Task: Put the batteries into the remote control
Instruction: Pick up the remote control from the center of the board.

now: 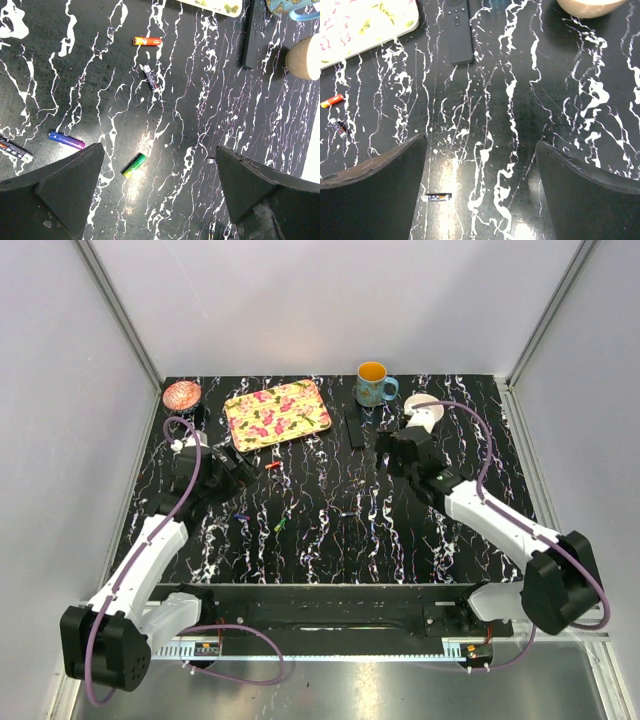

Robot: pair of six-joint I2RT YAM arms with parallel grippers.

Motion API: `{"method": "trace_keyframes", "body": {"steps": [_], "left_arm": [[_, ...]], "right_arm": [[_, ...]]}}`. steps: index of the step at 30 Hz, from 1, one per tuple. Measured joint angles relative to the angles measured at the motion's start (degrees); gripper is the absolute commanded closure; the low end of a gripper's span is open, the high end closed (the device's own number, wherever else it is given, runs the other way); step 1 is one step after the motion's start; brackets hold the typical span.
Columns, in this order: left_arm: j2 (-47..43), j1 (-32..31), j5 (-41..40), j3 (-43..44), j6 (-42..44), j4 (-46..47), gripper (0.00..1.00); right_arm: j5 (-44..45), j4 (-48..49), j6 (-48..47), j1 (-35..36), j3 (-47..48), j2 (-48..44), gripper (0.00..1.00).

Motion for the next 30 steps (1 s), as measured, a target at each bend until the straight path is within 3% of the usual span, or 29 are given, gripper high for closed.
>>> {"method": "trace_keyframes", "body": {"steps": [3, 9, 14, 24, 30], "left_arm": [[-0.1, 0.0, 1.2, 0.0, 0.1, 0.0, 0.01], [-0.7, 0.0, 5.2, -0.2, 1.2, 0.5, 0.04], [-3.4, -0.1, 6.7, -1.7, 2.5, 0.5, 0.07], [-6.2, -0.7, 8.0, -2.7, 6.1, 0.5, 0.15], [-6.2, -0.8, 8.4, -3.3, 7.1, 0.4, 0.16]], "right_arm": [[-1.9, -1.6, -1.3, 0.0, 5.1, 5.0, 0.03], [-4.3, -5.5, -6.1, 0.0, 24.4, 24.4, 0.15], [-9.7, -9.4, -8.0, -1.5, 34.6, 36.6, 0.0], [-15.1, -16.6, -10.1, -6.3, 52.3, 52.6, 0.03], [-16.3, -19.2, -10.9, -6.9, 59.5, 59.4, 0.12]]}}
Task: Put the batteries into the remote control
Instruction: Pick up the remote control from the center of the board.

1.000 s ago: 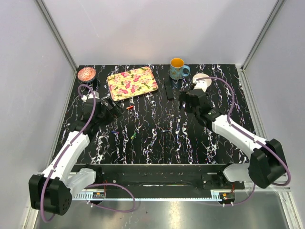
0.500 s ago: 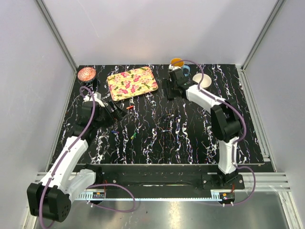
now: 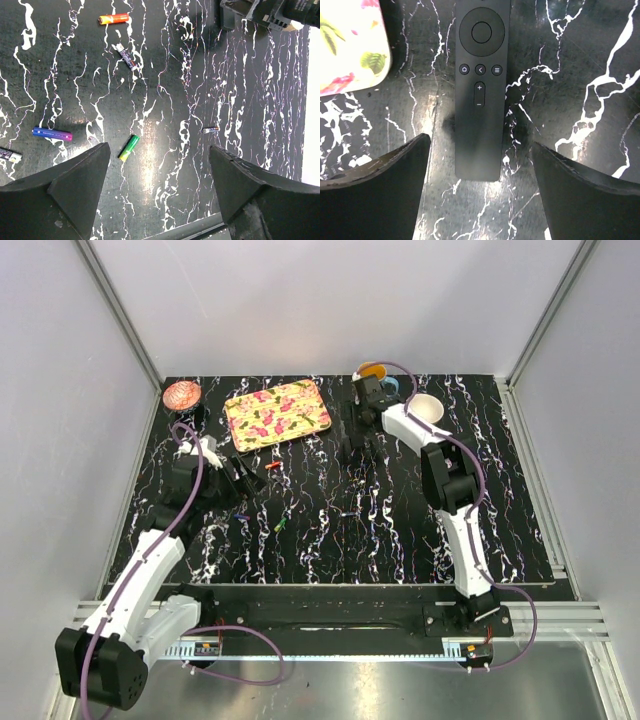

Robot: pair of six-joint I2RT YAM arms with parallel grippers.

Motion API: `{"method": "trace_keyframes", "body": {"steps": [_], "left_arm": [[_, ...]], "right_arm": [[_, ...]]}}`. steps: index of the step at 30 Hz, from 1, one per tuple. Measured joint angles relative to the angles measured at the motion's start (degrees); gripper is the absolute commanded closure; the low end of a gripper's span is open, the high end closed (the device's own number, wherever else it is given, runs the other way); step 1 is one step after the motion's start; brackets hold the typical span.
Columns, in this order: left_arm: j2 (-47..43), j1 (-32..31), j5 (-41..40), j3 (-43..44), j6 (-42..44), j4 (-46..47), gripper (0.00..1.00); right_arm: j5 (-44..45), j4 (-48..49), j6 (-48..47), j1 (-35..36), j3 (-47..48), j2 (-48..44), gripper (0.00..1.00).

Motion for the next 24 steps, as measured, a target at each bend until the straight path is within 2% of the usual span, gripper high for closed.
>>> {"method": "trace_keyframes", "body": {"steps": [6, 7, 11, 13, 14, 16, 17, 20, 22, 24], "left_arm": [[0.0, 0.0, 0.6, -0.3, 0.4, 0.0, 0.18], [0.1, 0.0, 0.8, -0.3, 0.4, 0.1, 0.18], [1.0, 0.0, 1.0, -0.3, 0.4, 0.1, 0.2], [1.6, 0.0, 1.2, -0.3, 0.5, 0.1, 0.2], [1.7, 0.0, 1.2, -0.3, 0.4, 0.0, 0.2], [1.7, 0.0, 1.3, -0.3, 0.4, 0.1, 0.2], [1.7, 0.0, 1.4, -0.3, 0.4, 0.1, 0.2], [1.7, 0.0, 1.4, -0.3, 0.5, 0.1, 0.2], [1.7, 0.0, 1.4, -0.3, 0.4, 0.1, 0.2], [1.7, 0.0, 1.4, -0.3, 0.4, 0.1, 0.2]], "right_arm": [[0.2, -2.1, -1.0, 0.0, 3.4, 3.8, 0.23], [0.3, -2.2, -1.1, 0.0, 3.6, 4.0, 0.31], [1.3, -2.2, -1.7, 0.0, 3.8, 4.4, 0.53], [1.7, -2.2, -1.9, -0.1, 3.8, 4.5, 0.57], [1.9, -2.2, -1.9, -0.2, 3.8, 4.5, 0.64], [2.2, -1.8, -1.7, -0.2, 3.5, 4.4, 0.71], [2.2, -1.2, -1.7, -0.2, 2.8, 4.2, 0.77], [3.0, 2.8, -0.9, -0.1, -2.6, 1.4, 0.84], [3.5, 4.2, 0.1, 0.1, -7.7, -1.8, 0.96], [5.2, 5.4, 1.0, 0.8, -13.6, -5.5, 1.0]]}}
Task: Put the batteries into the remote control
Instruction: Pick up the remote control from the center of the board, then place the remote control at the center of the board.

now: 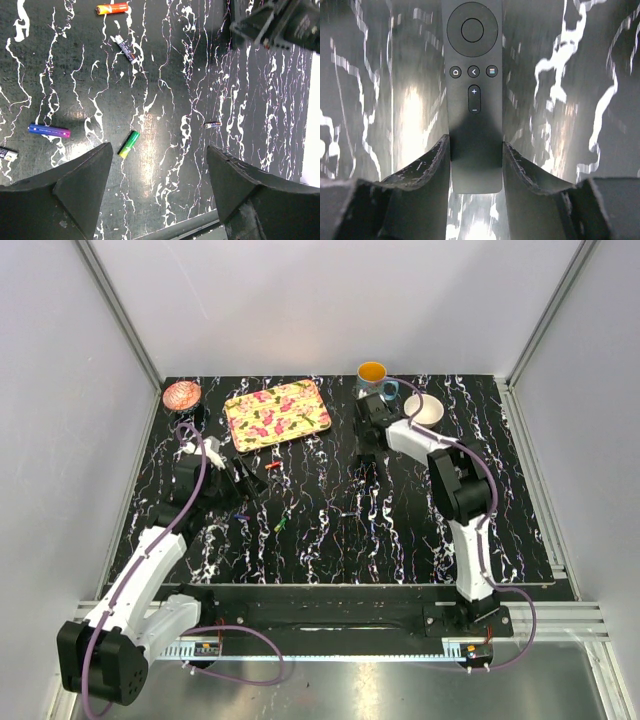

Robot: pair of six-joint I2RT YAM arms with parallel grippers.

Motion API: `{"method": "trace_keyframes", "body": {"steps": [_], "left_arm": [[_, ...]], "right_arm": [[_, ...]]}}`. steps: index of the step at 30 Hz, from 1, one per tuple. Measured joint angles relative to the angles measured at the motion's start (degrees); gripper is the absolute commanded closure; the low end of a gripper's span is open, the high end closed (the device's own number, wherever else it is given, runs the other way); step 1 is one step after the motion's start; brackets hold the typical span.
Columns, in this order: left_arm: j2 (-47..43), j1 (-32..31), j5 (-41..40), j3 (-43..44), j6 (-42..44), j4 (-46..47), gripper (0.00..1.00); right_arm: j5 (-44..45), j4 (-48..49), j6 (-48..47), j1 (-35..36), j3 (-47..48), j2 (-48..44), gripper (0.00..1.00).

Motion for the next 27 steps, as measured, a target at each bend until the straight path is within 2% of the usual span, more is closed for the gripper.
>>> {"method": "trace_keyframes", "body": {"steps": [5, 12, 19, 27], "left_arm": [[0.4, 0.0, -0.2, 0.0, -1.2, 0.0, 0.22], [1.1, -0.6, -2.1, 0.0, -3.1, -0.3, 0.22], [1.1, -2.8, -5.1, 0.0, -5.7, -0.3, 0.22], [1.1, -7.4, -10.6, 0.0, -8.8, -1.0, 0.22]], "right_arm": [[4.5, -0.5, 2.9, 7.1, -12.4, -12.3, 1.0], [6.4, 0.2, 9.7, 22.3, -20.7, -25.9, 1.0], [9.9, -1.7, 20.0, 27.0, -25.9, -25.5, 1.0], [14.9, -7.0, 32.5, 30.8, -23.6, -19.9, 1.0]]}}
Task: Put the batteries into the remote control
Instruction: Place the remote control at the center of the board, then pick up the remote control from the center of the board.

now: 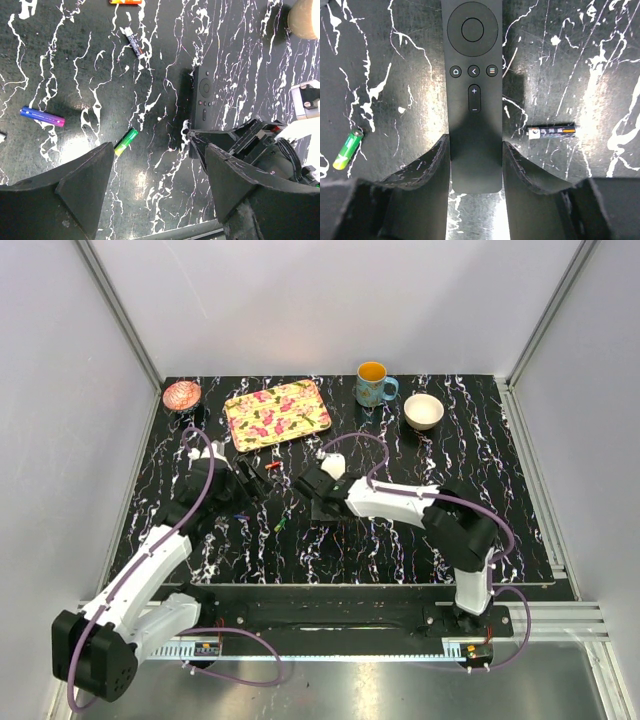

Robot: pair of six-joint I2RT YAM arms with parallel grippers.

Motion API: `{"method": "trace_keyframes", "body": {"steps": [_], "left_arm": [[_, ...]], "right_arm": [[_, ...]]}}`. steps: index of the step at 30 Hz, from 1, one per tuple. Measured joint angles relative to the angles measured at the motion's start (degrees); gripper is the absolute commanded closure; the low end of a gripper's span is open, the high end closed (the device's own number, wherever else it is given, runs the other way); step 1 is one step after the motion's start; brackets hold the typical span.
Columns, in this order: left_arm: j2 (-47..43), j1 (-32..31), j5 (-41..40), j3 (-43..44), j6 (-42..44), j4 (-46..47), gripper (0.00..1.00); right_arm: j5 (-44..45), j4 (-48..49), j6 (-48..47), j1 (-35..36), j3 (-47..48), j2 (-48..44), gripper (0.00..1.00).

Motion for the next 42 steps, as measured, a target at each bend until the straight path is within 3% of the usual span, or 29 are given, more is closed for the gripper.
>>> {"method": "trace_keyframes", "body": {"steps": [4, 6, 7, 11, 20, 24, 25, 27, 32, 42], "left_arm": [[0.0, -1.0, -2.6, 0.0, -1.1, -0.2, 0.22], [0.0, -1.4, -3.8, 0.0, -1.7, -0.3, 0.22], [0.0, -1.5, -4.2, 0.0, -1.9, -0.3, 0.22], [0.7, -1.8, -5.3, -0.4, -2.5, 0.1, 0.21], [3.7, -2.1, -5.4, -0.4, -2.6, 0.1, 0.16], [4.5, -2.4, -5.6, 0.2, -1.8, -0.2, 0.1], [4.9, -2.6, -5.7, 0.8, -1.4, -0.4, 0.06], [5.9, -3.5, -6.5, 2.4, 0.1, -0.8, 0.01], [10.7, -11.6, -10.9, 8.1, 4.1, -0.5, 0.01], [34.9, -20.8, -13.4, 21.9, 10.6, 0.9, 0.28]], "right_arm": [[0.2, -4.2, 4.9, 0.3, 4.4, 3.8, 0.98], [0.2, -5.4, 6.6, 0.4, 5.9, 5.4, 0.88], [0.1, -5.8, 7.2, 0.5, 6.3, 5.9, 0.74], [-0.4, -6.6, 7.8, 0.8, 6.3, 6.4, 0.53], [-1.2, -6.6, 7.3, 0.9, 6.3, 5.9, 0.32], [-1.5, -7.5, 6.5, 0.9, 6.1, 1.7, 0.14], [-1.3, -7.8, 6.3, 0.9, 5.9, -0.1, 0.02], [-0.2, -8.0, 5.1, 0.9, 4.5, -5.7, 0.0], [6.4, -8.3, -0.4, 0.9, -4.0, -24.1, 0.0], [16.2, -8.9, -4.3, -2.0, -22.0, -43.6, 0.0]]}}
